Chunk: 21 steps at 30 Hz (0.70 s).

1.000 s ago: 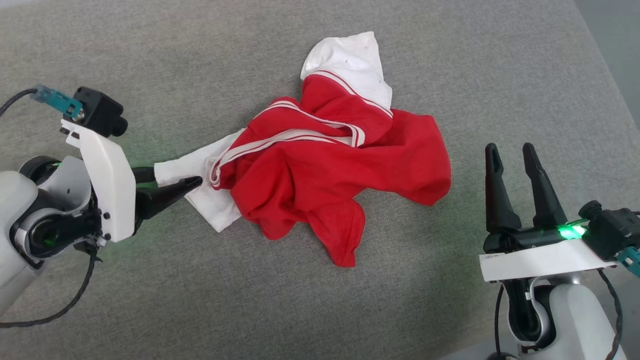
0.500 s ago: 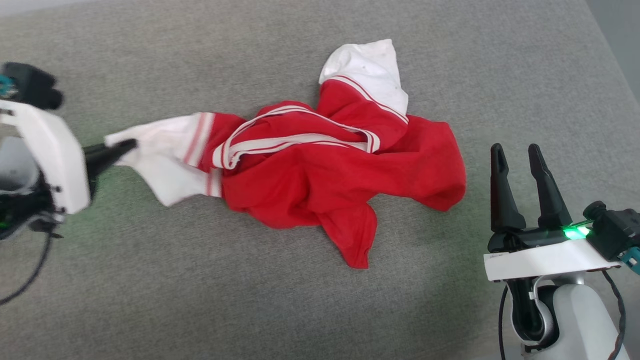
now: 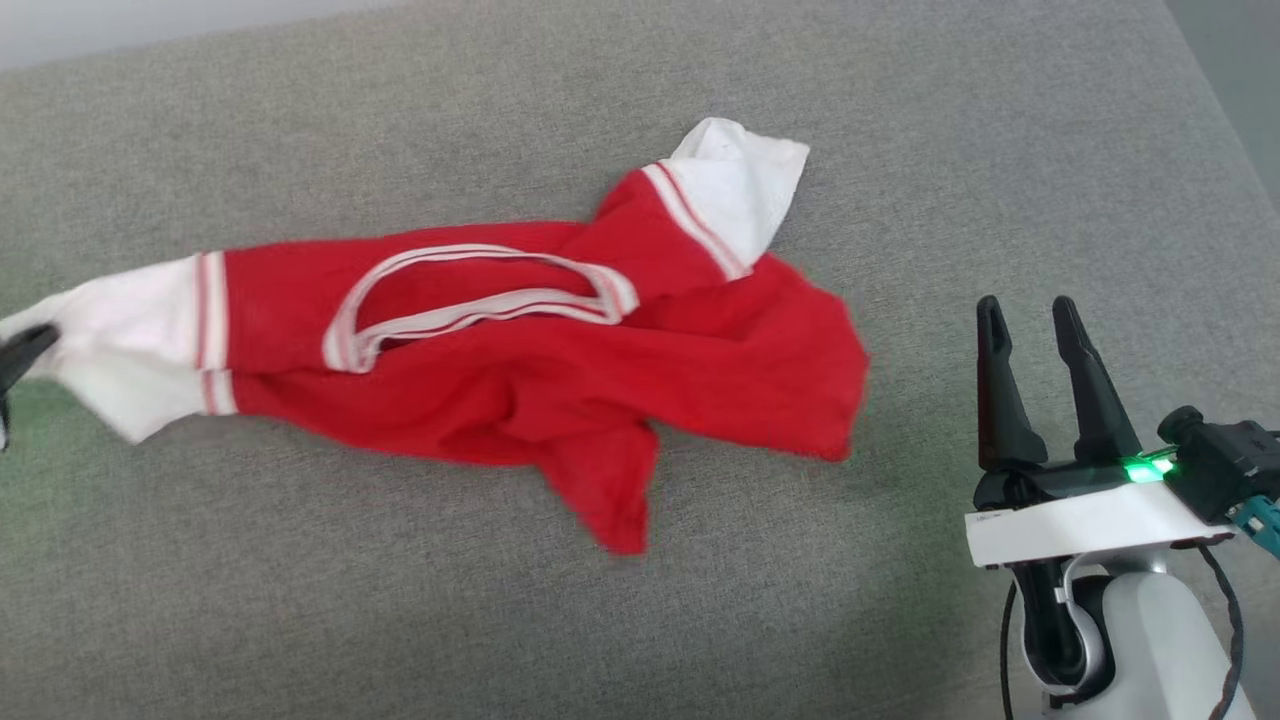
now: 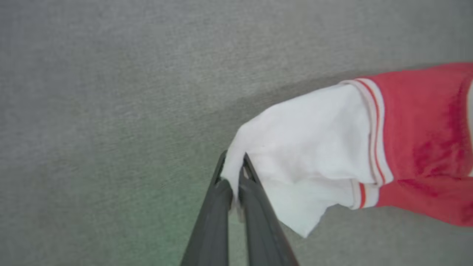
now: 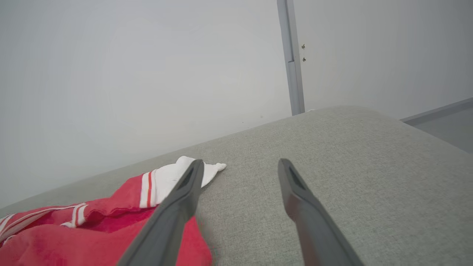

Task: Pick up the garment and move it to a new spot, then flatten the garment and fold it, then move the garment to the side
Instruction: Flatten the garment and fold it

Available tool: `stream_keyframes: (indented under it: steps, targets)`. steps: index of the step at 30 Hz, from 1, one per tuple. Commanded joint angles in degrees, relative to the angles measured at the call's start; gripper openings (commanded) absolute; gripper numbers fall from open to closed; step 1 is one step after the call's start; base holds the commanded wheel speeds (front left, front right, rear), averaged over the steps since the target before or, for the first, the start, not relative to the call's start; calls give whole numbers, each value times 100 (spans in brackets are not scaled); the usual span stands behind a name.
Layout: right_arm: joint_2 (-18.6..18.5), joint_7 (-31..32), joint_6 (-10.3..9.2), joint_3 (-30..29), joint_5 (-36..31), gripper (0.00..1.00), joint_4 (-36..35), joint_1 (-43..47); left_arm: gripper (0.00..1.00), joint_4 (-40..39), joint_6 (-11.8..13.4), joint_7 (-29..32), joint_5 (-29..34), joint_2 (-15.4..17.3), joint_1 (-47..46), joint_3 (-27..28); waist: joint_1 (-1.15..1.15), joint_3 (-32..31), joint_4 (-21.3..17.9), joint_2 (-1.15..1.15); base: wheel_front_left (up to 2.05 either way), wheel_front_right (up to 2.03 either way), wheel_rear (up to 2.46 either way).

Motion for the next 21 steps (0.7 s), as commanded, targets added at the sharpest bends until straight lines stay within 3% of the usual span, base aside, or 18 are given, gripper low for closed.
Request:
stream_keyframes:
  steps: [1,10,11,12,13,21]
  targets:
    - [-2,-14,-2,-16,-56,100,-5,60,0,148,15,-29,188,28,74,-87,0,-21,-10,0,0,0,0]
    - [-1,-14,-2,-67,-169,100,23,125,0,672,15,-535,379,-271,63,-305,0,-111,57,0,0,0,0]
    - [-1,-14,-2,-62,-200,100,26,129,26,679,15,-621,381,-312,64,-312,0,-131,79,0,0,0,0]
    - [-2,-14,-3,-61,-235,100,39,127,68,678,15,-718,386,-352,74,-320,0,-155,105,0,0,0,0]
    - [-2,-14,-3,-55,-276,100,53,124,100,666,15,-819,407,-383,86,-327,0,-178,134,0,0,0,0]
    - [-2,-14,-2,-29,-735,100,209,104,100,610,15,-1812,464,-583,372,-411,0,-401,445,0,0,0,0]
